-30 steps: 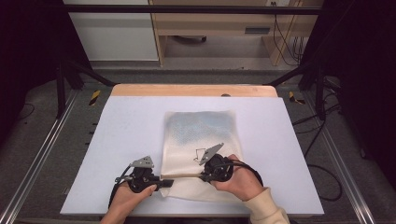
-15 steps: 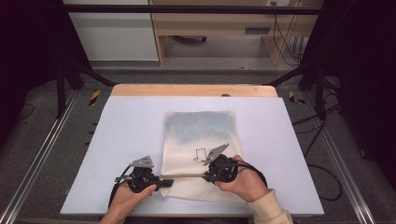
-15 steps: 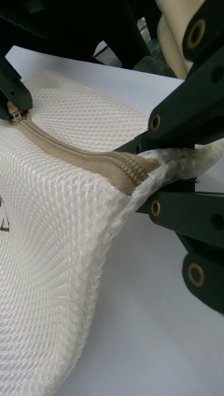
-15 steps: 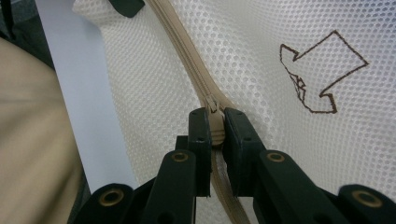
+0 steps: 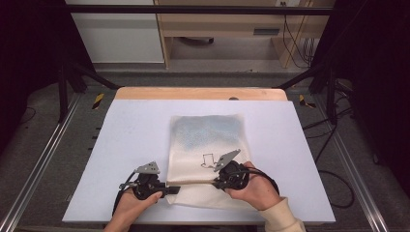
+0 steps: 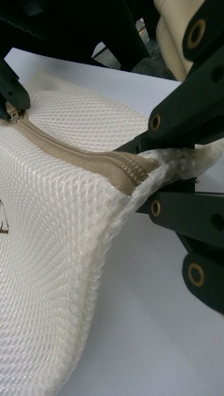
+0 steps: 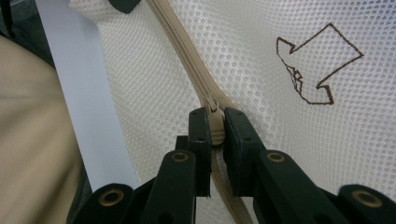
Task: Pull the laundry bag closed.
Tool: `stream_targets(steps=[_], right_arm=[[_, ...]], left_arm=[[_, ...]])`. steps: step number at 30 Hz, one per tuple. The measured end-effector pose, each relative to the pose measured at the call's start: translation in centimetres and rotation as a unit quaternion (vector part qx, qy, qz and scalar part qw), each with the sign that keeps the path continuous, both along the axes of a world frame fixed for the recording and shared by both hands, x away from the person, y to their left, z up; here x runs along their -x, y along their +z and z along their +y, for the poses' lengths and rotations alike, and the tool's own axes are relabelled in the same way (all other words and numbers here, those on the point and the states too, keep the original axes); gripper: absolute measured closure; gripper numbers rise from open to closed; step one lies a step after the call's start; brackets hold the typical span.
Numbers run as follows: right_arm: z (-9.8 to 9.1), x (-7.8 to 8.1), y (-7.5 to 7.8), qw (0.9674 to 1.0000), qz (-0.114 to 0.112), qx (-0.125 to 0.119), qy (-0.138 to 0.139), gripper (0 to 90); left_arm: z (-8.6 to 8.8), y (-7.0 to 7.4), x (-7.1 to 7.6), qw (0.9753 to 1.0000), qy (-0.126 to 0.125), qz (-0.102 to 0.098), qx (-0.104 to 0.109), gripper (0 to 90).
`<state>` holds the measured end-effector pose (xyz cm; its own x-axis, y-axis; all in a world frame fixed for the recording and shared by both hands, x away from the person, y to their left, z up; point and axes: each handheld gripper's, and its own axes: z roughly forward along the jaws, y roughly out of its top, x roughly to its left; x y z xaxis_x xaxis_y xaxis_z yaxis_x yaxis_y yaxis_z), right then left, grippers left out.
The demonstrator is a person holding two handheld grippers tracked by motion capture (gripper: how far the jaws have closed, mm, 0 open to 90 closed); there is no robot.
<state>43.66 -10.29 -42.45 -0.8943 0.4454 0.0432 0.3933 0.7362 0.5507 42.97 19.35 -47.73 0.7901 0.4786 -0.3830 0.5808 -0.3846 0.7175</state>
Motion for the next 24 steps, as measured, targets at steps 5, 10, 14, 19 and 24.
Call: stream_targets(steps=[5, 10, 14, 19, 24], right_arm=[[-0.5, 0.0, -0.1, 1.0000, 0.001, -0.004, -0.005, 81.9], [-0.9, 0.0, -0.1, 0.9999, 0.000, -0.002, -0.012, 81.9], [-1.2, 0.1, -0.1, 0.9999, 0.001, -0.002, -0.017, 81.9], [-1.6, 0.2, -0.2, 0.9998, 0.002, -0.004, -0.019, 81.9], [-1.8, 0.3, -0.3, 0.9997, 0.004, -0.006, -0.023, 81.9]], left_arm=[[0.0, 0.0, 0.0, 1.0000, 0.001, -0.001, 0.000, 84.0], [0.1, 0.0, 0.0, 1.0000, 0.001, -0.001, 0.000, 84.0], [0.1, 0.0, 0.0, 1.0000, 0.001, -0.001, -0.001, 84.0], [0.0, 0.0, 0.0, 1.0000, 0.001, -0.001, -0.001, 84.0], [0.0, 0.0, 0.0, 1.0000, -0.001, 0.000, -0.001, 84.0]])
